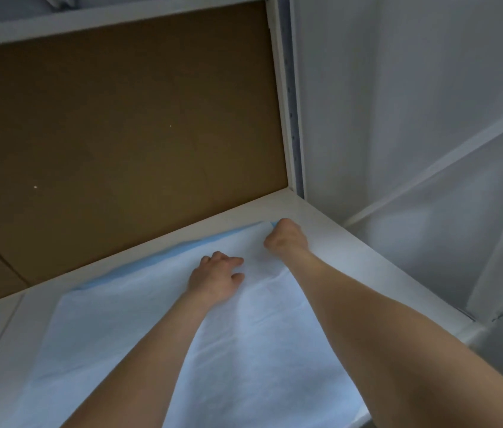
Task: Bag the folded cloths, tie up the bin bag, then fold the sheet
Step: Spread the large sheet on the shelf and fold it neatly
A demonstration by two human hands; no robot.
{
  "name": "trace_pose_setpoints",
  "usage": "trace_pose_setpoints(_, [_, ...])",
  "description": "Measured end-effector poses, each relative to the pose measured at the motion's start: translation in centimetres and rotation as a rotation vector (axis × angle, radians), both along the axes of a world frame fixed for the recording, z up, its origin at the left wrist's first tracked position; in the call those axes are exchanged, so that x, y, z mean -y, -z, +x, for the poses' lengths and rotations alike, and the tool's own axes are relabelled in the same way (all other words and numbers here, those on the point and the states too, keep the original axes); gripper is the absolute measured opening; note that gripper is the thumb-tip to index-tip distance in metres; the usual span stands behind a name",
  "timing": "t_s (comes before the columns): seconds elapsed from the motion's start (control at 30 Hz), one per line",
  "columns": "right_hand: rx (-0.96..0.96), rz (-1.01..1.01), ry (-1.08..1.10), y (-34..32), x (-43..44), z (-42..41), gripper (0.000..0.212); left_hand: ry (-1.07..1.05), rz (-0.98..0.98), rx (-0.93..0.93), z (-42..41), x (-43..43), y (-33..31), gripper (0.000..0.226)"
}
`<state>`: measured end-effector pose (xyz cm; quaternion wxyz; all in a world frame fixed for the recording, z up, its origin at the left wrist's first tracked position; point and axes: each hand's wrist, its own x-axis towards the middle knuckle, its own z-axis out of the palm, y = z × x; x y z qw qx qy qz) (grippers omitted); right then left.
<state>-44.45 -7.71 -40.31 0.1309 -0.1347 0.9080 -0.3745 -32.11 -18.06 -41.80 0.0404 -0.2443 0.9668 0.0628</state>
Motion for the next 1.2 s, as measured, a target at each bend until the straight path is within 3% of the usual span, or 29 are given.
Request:
trace_pose_setpoints(0.17, [0.085, -0.045, 0.004, -0.1, 0.6, -1.2, 0.027, -0.001, 0.015, -0.129, 0.2, 0.1, 0.5, 0.046])
trace_pose_setpoints(0.47, [0.146, -0.042, -0.009, -0.1, 0.9, -1.8, 0.033, 0.003, 0.048, -0.191, 0.0, 0.5, 0.6, 0.046])
trace_pose_setpoints(0.67, [-0.019, 0.139, 0.018, 0.6, 1.0, -1.4, 0.039, 0.014, 0.073, -0.156, -0.1, 0.5, 1.1, 0.046])
trace_pose_setpoints(0.77, [-0.166, 0.339, -0.022, 0.5, 1.2, -1.1, 0.039, 0.023, 0.058, -0.126, 0.0, 0.4, 1.2, 0.046])
trace_pose_setpoints(0.87, [-0.304, 0.49, -0.066, -0.2, 1.2, -0.9, 0.042, 0.048, 0.176, -0.166, 0.3, 1.3, 0.9, 0.042])
trace_pose_setpoints(0.93, [-0.462, 0.448, -0.147, -0.4, 1.7, -0.6, 0.041, 0.032, 0.191, -0.288, 1.1, 2.7, 0.3, 0.037])
trace_pose_setpoints(1.03, [-0.596, 0.306, -0.376, -0.2, 3.2, 0.6, 0.043, -0.098, -0.007, -0.395, 2.7, 5.8, -0.5, 0.037])
trace_pose_setpoints(1.2, [-0.517, 0.358, -0.523, 0.5, 5.6, 0.7, 0.053, -0.218, -0.084, -0.129, 5.1, 11.3, -0.4, 0.043])
